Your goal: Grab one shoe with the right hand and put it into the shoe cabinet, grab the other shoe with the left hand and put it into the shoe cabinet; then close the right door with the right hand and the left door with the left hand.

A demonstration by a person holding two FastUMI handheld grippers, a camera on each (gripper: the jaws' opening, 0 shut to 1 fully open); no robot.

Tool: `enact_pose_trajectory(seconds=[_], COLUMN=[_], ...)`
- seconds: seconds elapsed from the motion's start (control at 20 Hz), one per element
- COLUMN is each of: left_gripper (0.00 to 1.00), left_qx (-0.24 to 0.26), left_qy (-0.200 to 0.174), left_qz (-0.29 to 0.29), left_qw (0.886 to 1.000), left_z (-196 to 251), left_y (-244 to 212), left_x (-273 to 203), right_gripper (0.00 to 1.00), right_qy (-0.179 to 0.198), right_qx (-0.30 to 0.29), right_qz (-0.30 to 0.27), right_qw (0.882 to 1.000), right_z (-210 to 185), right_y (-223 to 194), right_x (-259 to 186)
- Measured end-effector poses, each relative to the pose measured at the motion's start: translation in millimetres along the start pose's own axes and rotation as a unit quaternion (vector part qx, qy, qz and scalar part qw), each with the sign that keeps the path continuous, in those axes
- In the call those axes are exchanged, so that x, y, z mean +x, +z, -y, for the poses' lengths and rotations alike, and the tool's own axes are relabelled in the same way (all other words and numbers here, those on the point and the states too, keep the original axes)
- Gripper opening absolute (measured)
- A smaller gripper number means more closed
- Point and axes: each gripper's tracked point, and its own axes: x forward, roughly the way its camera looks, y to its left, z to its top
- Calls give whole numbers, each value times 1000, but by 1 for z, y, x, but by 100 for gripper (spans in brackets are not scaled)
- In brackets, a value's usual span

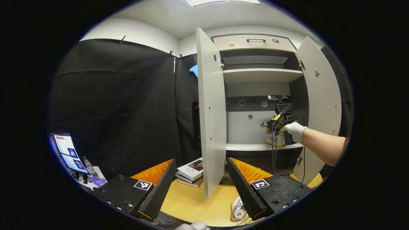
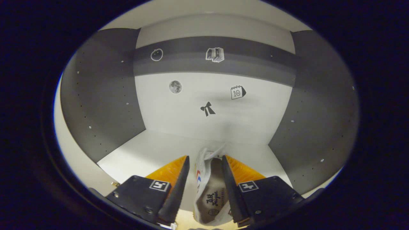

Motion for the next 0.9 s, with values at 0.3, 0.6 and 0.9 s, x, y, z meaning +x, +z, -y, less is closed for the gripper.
enact_pose_trajectory(seconds=[0.3,0.6,0.9], left_gripper=[96,96,96], left_qx=[0,5,19], left_qy=[-22,-73,-120], left_qz=[5,-3,-10], left_qw=[1000,997,993], left_z=[-3,9,28], left_y=[-1,-16,-32], left_x=[-4,-2,-2], right_gripper=[78,100,99], right_qy=[-9,8,21], right_qx=[8,8,13], right_qz=[97,227,278], right_qw=[995,974,960], right_z=[6,7,15], right_y=[18,14,-54], right_x=[-80,-225,-342])
